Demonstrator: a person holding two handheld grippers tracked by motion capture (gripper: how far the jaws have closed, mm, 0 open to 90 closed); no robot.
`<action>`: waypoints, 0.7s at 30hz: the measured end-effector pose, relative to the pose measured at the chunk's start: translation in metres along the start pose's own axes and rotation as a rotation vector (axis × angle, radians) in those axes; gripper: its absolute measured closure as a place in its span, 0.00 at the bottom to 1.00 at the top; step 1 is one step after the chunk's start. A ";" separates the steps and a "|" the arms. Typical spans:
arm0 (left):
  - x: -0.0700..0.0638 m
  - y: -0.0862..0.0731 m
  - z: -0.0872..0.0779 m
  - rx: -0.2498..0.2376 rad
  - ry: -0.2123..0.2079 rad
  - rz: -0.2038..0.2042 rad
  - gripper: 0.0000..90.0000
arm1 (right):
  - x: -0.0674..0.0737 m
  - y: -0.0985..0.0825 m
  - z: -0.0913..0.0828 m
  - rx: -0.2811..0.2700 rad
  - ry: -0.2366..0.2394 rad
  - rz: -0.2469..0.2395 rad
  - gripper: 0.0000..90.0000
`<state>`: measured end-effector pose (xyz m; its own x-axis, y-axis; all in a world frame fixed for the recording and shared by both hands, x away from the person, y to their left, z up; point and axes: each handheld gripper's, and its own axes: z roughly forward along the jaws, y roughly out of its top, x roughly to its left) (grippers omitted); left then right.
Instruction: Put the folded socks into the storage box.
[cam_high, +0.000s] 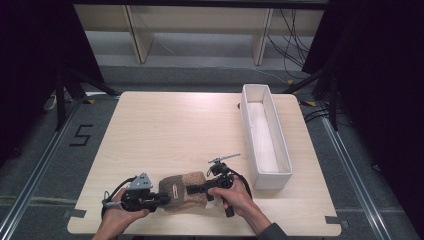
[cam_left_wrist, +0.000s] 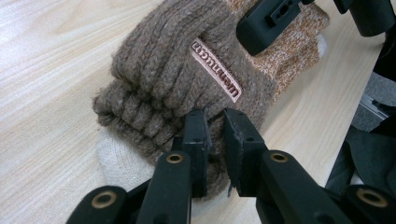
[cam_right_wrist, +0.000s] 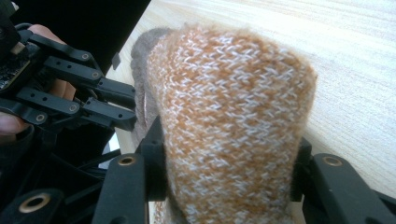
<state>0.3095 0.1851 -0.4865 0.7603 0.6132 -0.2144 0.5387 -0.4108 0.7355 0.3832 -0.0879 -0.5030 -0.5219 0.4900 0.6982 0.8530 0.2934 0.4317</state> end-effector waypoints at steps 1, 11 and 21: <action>0.000 0.000 0.000 0.000 0.000 0.000 0.87 | -0.001 0.000 0.000 0.000 -0.004 -0.009 0.56; -0.002 0.002 -0.002 -0.013 0.001 -0.003 0.84 | 0.000 0.001 0.001 -0.036 -0.026 -0.096 0.60; -0.003 0.006 -0.025 -0.058 0.012 -0.026 0.51 | 0.011 0.012 -0.006 0.003 -0.067 -0.181 0.61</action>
<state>0.3017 0.1973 -0.4653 0.7417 0.6314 -0.2264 0.5361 -0.3553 0.7657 0.3879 -0.0833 -0.4867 -0.6651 0.4826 0.5699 0.7455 0.3843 0.5446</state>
